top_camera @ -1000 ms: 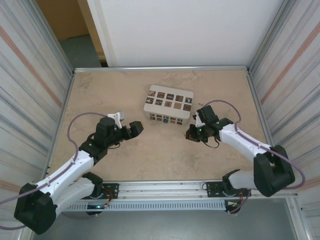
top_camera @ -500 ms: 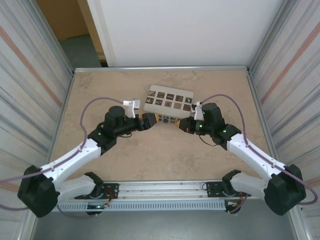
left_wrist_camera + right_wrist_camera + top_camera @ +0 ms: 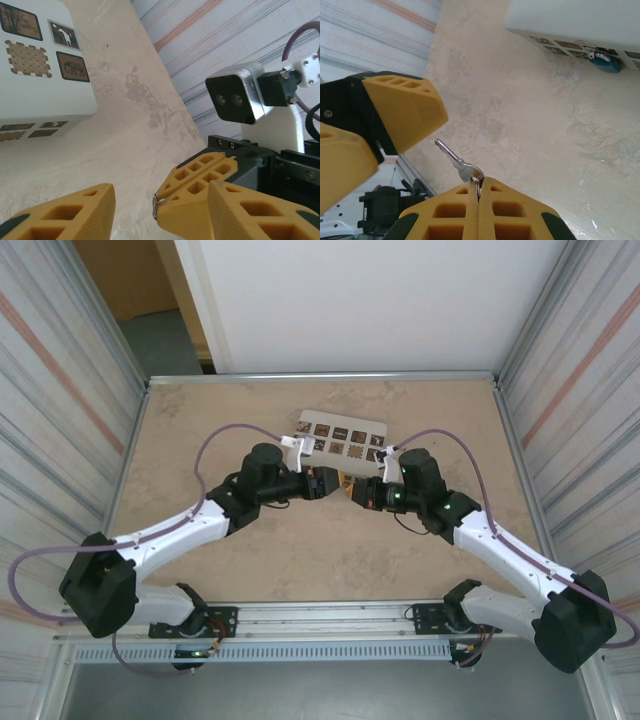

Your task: Unlock the padlock with the key

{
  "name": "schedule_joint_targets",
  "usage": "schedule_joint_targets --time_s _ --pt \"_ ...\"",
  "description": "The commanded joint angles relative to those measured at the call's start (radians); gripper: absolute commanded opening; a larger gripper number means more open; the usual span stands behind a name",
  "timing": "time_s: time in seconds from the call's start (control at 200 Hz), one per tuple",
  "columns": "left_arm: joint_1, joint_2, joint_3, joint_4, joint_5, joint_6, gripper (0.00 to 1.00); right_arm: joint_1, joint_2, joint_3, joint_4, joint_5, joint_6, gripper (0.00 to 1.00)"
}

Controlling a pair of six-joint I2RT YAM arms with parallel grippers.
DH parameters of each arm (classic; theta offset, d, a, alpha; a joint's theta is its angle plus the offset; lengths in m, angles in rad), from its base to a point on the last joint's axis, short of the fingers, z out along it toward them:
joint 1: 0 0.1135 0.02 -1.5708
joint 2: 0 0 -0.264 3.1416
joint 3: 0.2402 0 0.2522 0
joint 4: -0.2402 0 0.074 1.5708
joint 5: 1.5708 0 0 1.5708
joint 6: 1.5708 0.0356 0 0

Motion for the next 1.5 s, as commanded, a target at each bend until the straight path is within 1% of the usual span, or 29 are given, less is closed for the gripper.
schedule_joint_targets --time_s 0.0,0.18,0.326,0.416,0.481,0.531,0.576,0.661,0.807,0.892,0.922,0.967,1.017,1.152,1.273,1.393,1.413,1.493 --pt "-0.005 0.015 0.034 0.048 0.017 0.0 0.48 0.01 -0.017 0.032 0.02 -0.021 0.022 0.0" --pt "-0.005 0.043 0.035 0.053 0.021 -0.009 0.39 0.019 -0.01 0.043 0.025 -0.025 0.023 0.0" --pt "-0.006 0.057 0.036 0.062 0.032 -0.021 0.27 0.021 -0.005 0.05 0.025 -0.021 0.025 0.0" --pt "-0.006 0.059 0.035 0.066 0.033 -0.022 0.16 0.023 -0.002 0.052 0.026 -0.021 0.028 0.0" --pt "-0.006 0.057 0.036 0.066 0.035 -0.023 0.06 0.022 0.0 0.057 0.022 -0.02 0.028 0.0" --pt "-0.006 0.053 0.039 0.064 0.035 -0.022 0.0 0.022 0.001 0.059 0.015 -0.02 0.024 0.0" --pt "-0.007 0.047 0.041 0.059 0.034 -0.018 0.0 0.019 0.001 0.065 0.006 -0.021 0.016 0.03" --pt "-0.005 0.024 0.043 0.035 0.024 0.001 0.0 0.005 -0.003 0.073 -0.012 -0.046 -0.008 0.12" --pt "0.009 -0.041 0.053 -0.038 0.027 0.052 0.0 -0.067 -0.04 0.067 -0.008 -0.149 -0.056 0.26" --pt "0.036 -0.082 0.052 -0.054 0.087 0.075 0.0 -0.105 -0.071 0.037 0.084 -0.234 -0.064 0.35" --pt "0.046 -0.096 0.053 -0.056 0.111 0.08 0.0 -0.114 -0.107 0.025 0.128 -0.26 -0.062 0.39" --pt "0.059 -0.117 0.052 -0.063 0.14 0.088 0.0 -0.118 -0.126 0.015 0.179 -0.281 -0.06 0.44" --pt "0.068 -0.139 0.053 -0.076 0.161 0.101 0.0 -0.117 -0.137 0.012 0.22 -0.3 -0.06 0.48" --pt "0.071 -0.181 0.06 -0.095 0.195 0.127 0.0 -0.102 -0.122 0.02 0.299 -0.353 -0.051 0.5" --pt "0.072 -0.19 0.055 -0.064 0.216 0.113 0.0 -0.064 -0.094 0.032 0.323 -0.352 -0.061 0.5" --pt "0.072 -0.187 0.053 -0.04 0.224 0.096 0.0 -0.033 -0.082 0.044 0.324 -0.347 -0.072 0.48" --pt "0.071 -0.186 0.052 -0.039 0.224 0.095 0.0 -0.028 -0.055 0.046 0.324 -0.347 -0.073 0.48" --pt "0.073 -0.186 0.052 -0.035 0.225 0.093 0.0 -0.017 -0.042 0.047 0.324 -0.337 -0.075 0.47"
